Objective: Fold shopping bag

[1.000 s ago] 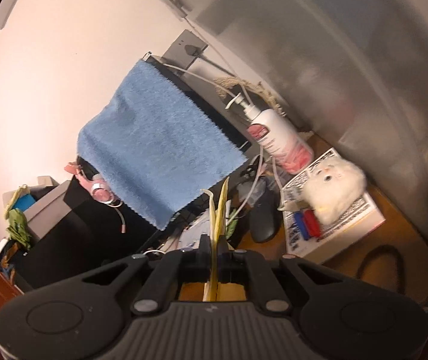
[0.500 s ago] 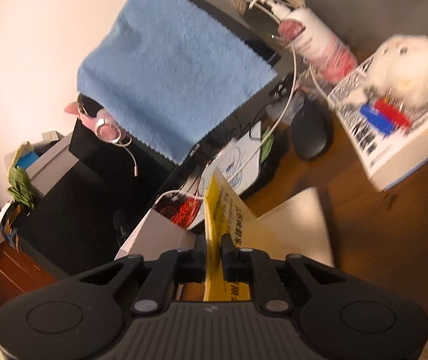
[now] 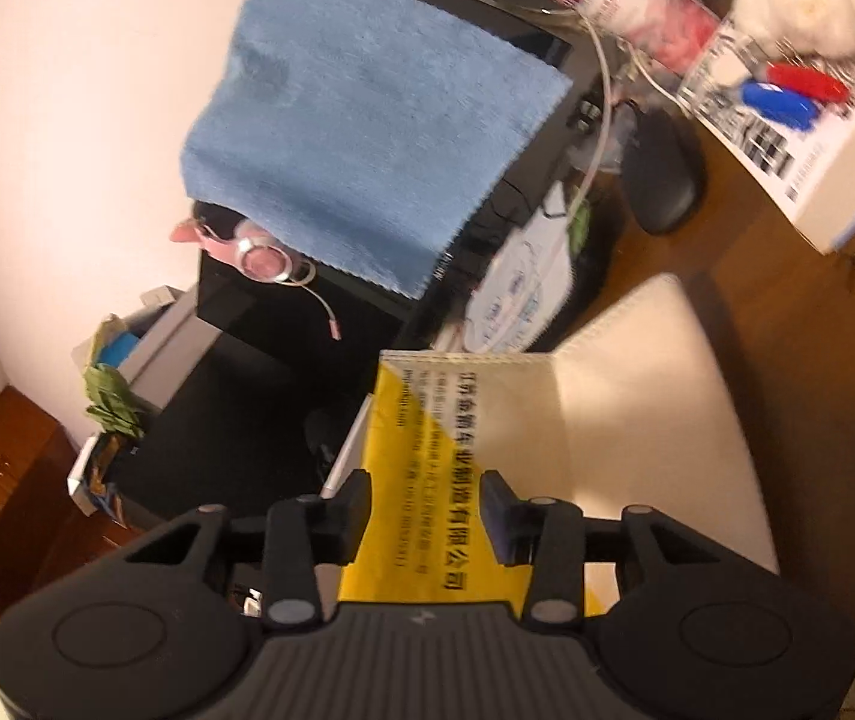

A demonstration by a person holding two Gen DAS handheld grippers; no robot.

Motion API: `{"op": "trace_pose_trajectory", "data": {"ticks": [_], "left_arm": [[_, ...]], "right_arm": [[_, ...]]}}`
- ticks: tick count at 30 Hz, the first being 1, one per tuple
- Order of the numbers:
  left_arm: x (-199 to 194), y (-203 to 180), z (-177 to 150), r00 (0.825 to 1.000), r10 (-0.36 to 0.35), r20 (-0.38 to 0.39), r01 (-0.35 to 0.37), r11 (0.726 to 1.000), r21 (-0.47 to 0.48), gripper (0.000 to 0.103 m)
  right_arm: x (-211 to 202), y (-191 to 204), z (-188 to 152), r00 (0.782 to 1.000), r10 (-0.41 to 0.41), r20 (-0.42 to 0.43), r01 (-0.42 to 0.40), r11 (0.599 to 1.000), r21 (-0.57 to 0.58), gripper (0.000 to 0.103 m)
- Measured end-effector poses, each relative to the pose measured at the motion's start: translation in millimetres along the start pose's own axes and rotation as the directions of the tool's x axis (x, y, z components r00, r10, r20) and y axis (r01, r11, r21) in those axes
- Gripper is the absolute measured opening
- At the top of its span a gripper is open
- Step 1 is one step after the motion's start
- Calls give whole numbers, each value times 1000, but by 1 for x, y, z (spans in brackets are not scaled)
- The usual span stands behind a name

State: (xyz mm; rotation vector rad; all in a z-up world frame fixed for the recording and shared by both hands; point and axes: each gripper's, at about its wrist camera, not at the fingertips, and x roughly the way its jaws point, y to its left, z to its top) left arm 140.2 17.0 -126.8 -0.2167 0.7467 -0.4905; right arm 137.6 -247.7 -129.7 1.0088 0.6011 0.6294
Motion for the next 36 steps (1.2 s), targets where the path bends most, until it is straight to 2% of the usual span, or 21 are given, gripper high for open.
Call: {"op": "trace_pose_trajectory", "data": {"ticks": [1,2,6,8,11,14,15,17,21,23,25,27,29,34,36], "left_arm": [[0,-1,0,1000,2,2,-2,1000,3,8],[0,-1,-1,1000,5,3,-5,1000,6,8],[-2,2,0,1000,-19,9,19,1000,-20,8],[-6,2,1,999,-37,20,37,999,-28,8],[-28,-1,4,997,-37,74,38,999,-13,8],[-58,-7,10,986,-13,166,10,1000,19,8],[-66,-9,12,982,-8,187,2,999,32,8],[-78,-10,18,978,-23,208,16,999,35,8],[-85,-18,33,970,-76,231,64,996,56,8],[-74,-26,39,975,-56,215,36,995,96,8],[-52,-24,41,986,-24,165,9,996,90,8],[-27,-19,42,995,4,103,-12,997,73,8],[-13,-11,37,998,1,58,-3,999,50,8],[0,1,21,1000,14,-1,-14,1000,21,8],[2,7,16,1000,17,-8,-17,1000,0,8]], "right_arm": [[1,-1,-1,1000,-22,-5,22,1000,-11,20],[3,-2,-1,999,-44,-10,44,999,-21,17],[7,1,-5,990,-140,-25,137,985,-109,16],[10,7,-9,981,-191,-16,184,964,-192,16],[16,17,-16,962,-273,2,259,910,-323,15],[23,21,-22,942,-335,-29,298,872,-388,12],[25,22,-24,935,-354,-30,311,856,-412,8],[27,25,-28,920,-391,-22,337,821,-461,1],[33,39,-38,892,-452,-6,367,731,-576,1],[36,45,-42,881,-473,4,376,695,-613,1],[37,47,-43,877,-481,3,376,682,-627,1],[35,49,-43,877,-481,-6,369,681,-633,1],[33,50,-45,877,-480,-15,361,679,-639,1],[29,47,-44,883,-469,-26,346,686,-640,1],[28,46,-42,887,-460,-36,339,702,-626,1]]}}
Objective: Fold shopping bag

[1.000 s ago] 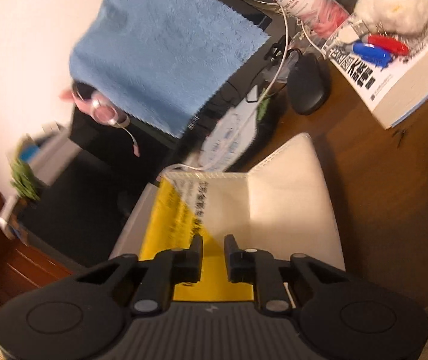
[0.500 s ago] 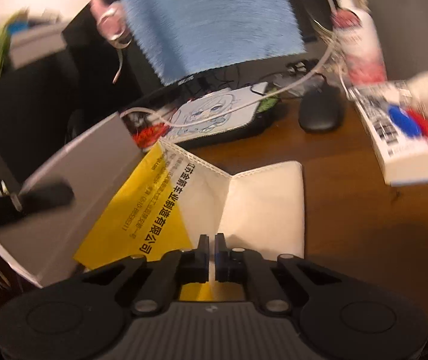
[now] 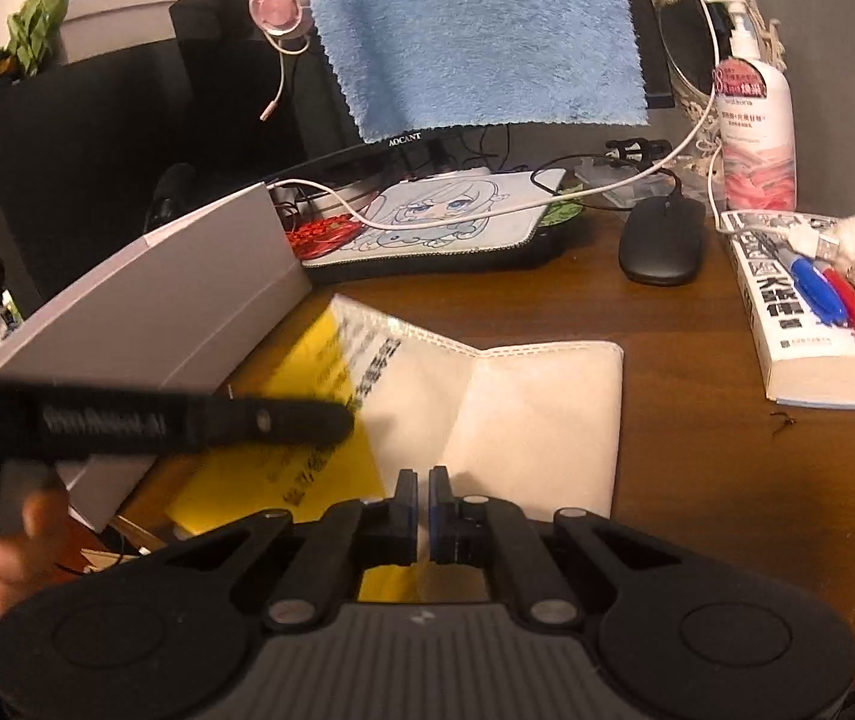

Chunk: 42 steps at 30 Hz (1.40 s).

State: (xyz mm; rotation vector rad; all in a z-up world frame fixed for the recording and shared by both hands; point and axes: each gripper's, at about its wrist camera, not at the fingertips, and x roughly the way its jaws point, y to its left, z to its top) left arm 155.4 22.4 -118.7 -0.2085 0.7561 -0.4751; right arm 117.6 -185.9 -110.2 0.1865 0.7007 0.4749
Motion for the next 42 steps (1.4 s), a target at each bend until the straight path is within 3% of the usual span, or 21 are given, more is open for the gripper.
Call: {"op": "trace_pose_trajectory", "data": {"ticks": [5,7,9,11,12,13,15,20,25,29,33,35,36,42], "left_arm": [[1,4,-6,1000,-7,4,7,1000,-12,8],[1,2,-8,1000,1,11,-1,1000,2,6],[1,2,-8,1000,2,14,-1,1000,-1,6],[2,5,-7,1000,-8,10,8,1000,-16,6],[2,7,-7,1000,-15,8,16,999,-29,6],[2,9,-6,1000,-22,7,23,999,-41,6],[2,11,-6,999,-33,6,33,998,-57,6],[2,7,-7,1000,-18,7,18,999,-41,6],[2,9,-6,1000,-23,4,23,998,-52,6],[2,10,-6,1000,-24,4,24,998,-54,6],[3,9,-6,1000,-23,2,23,998,-55,6],[4,10,-5,1000,-26,-2,26,998,-62,6],[4,9,-5,1000,-28,-4,28,998,-63,6],[11,0,0,996,-88,-21,87,994,-63,6]], "right_arm": [[-2,-7,1,999,33,3,-33,998,55,1],[-11,-13,3,998,60,31,-63,993,101,9],[-23,-21,6,994,77,80,-88,984,154,10],[-40,-31,8,986,64,152,-95,973,208,22],[-45,-37,8,984,52,170,-91,969,232,35],[-49,-43,7,983,39,181,-85,963,254,41],[-51,-54,5,982,32,185,-87,950,300,41],[-37,-76,-4,982,117,150,-169,897,407,41],[-31,-85,-10,975,146,170,-208,871,444,39],[-27,-88,-9,981,132,143,-183,878,442,35],[-24,-89,-10,973,171,155,-224,863,452,27],[-24,-86,-10,969,184,167,-241,863,445,20],[-24,-84,-9,967,190,173,-248,865,436,10],[-36,-77,-3,973,121,195,-192,896,400,8]]}}
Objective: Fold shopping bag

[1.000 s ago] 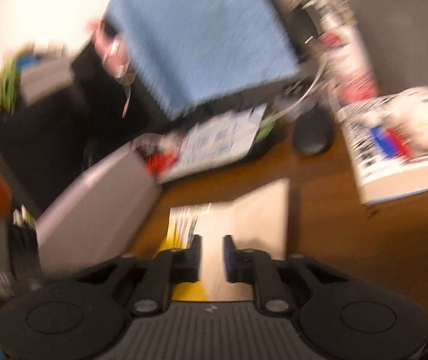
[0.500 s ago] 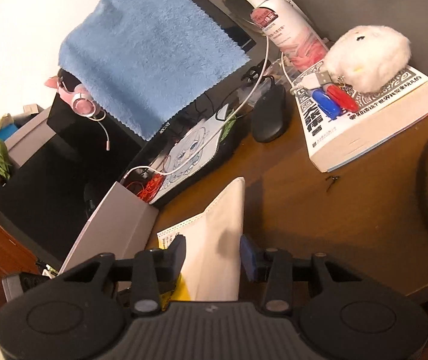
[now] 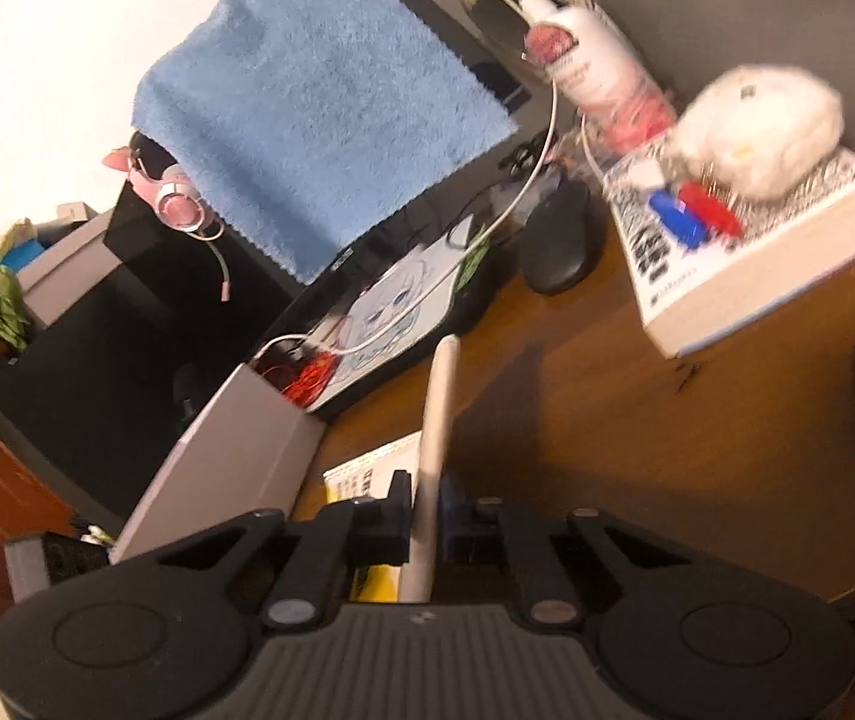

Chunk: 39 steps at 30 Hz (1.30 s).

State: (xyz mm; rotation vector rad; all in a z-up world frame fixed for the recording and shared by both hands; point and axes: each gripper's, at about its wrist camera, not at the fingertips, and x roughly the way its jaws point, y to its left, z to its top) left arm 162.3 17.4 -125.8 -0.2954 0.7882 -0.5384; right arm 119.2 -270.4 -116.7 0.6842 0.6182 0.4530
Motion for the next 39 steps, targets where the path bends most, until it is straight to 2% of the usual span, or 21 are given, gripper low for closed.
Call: {"op": "trace_pose_trajectory", "data": {"ticks": [5,7,9,12,15,18,24,27,30,36,39], "left_arm": [[-10,-12,2,998,-48,42,46,998,36,10],[-22,-13,2,996,-50,73,48,998,35,17],[-33,-11,2,995,-29,99,26,999,30,22],[-43,-9,2,992,37,119,-43,998,45,23],[-40,-2,1,993,57,103,-62,997,44,23],[-30,2,-1,997,46,66,-48,998,37,9],[-21,-3,-8,997,-46,58,43,998,48,7],[-13,-8,-9,999,-15,47,12,998,64,7],[-11,-9,-10,999,-13,41,10,998,57,7],[-10,-4,-11,1000,-13,28,12,999,41,7],[-9,-5,-12,1000,-11,27,10,999,46,7]], "right_arm": [[-14,3,9,999,-39,29,40,999,-35,7],[-18,1,11,998,-46,36,47,998,-35,7],[-20,-2,11,998,-50,39,51,998,-33,7],[-21,-5,12,998,-43,36,44,999,-26,7],[-20,-6,11,999,-29,34,30,999,-18,7],[-18,-6,10,999,-22,27,22,1000,-9,7],[-23,-6,11,999,7,31,-7,1000,4,7],[-20,-1,11,999,28,27,-28,1000,-6,8],[-14,4,8,999,53,14,-53,999,-12,11],[6,-1,-1,984,169,-63,-164,983,80,15],[18,-5,-6,976,186,-110,-173,978,118,15]]}}
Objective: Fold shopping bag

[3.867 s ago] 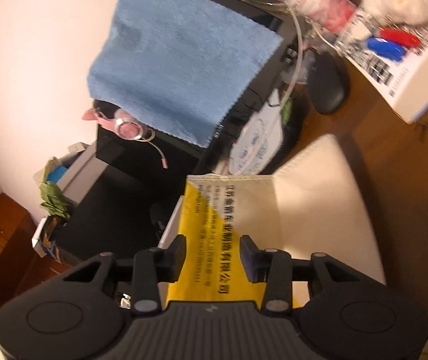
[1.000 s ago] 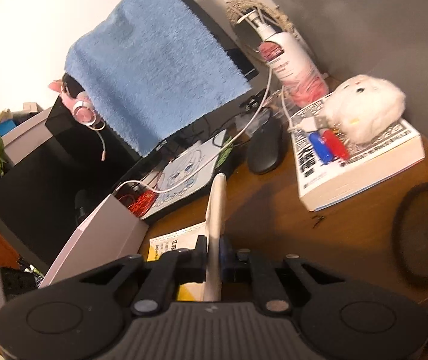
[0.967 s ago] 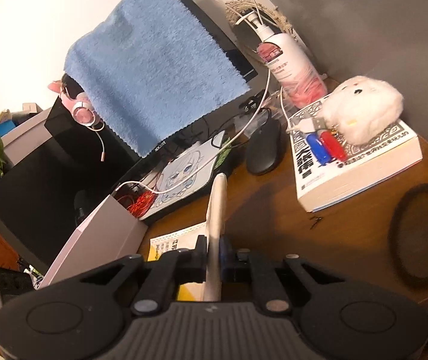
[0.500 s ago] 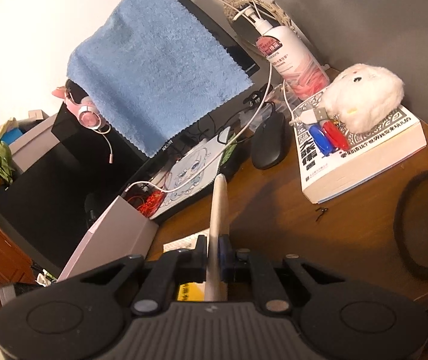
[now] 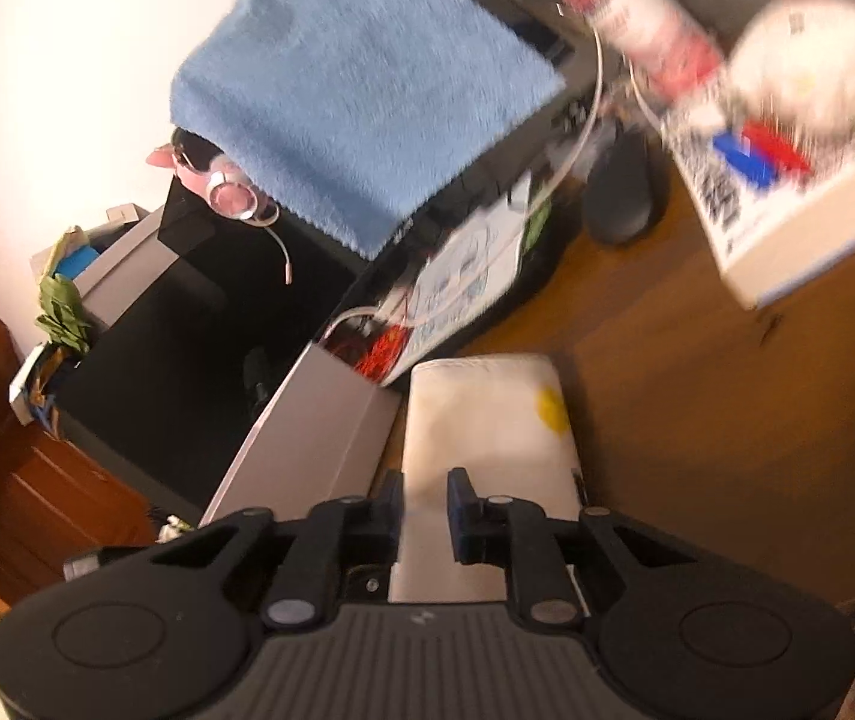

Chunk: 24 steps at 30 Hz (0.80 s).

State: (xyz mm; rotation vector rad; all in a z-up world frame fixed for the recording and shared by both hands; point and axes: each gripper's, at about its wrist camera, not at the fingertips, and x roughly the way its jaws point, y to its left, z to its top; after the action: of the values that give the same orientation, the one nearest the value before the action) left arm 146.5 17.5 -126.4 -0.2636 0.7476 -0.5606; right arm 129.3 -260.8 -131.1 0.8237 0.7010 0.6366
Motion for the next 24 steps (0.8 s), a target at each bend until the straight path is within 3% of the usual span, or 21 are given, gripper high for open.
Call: {"op": "trace_pose_trajectory", "data": {"ticks": [2,7,11,18,24], "left_arm": [[0,0,0,1000,6,0,-6,1000,5,7],[0,0,0,1000,6,-4,-6,1000,8,7],[-6,-1,2,1000,2,4,-2,1000,2,7],[-25,-16,28,994,-62,92,57,997,49,7],[21,-22,48,1000,-28,4,27,995,99,6]], "right_arm": [[8,-3,-4,999,-21,-30,21,1000,2,15],[16,-2,-9,996,-84,-43,82,996,-38,0],[17,3,-14,989,-137,-46,132,986,-105,0],[20,19,-18,978,-206,-42,194,960,-202,0],[23,27,-22,975,-214,-58,194,950,-243,0]]}}
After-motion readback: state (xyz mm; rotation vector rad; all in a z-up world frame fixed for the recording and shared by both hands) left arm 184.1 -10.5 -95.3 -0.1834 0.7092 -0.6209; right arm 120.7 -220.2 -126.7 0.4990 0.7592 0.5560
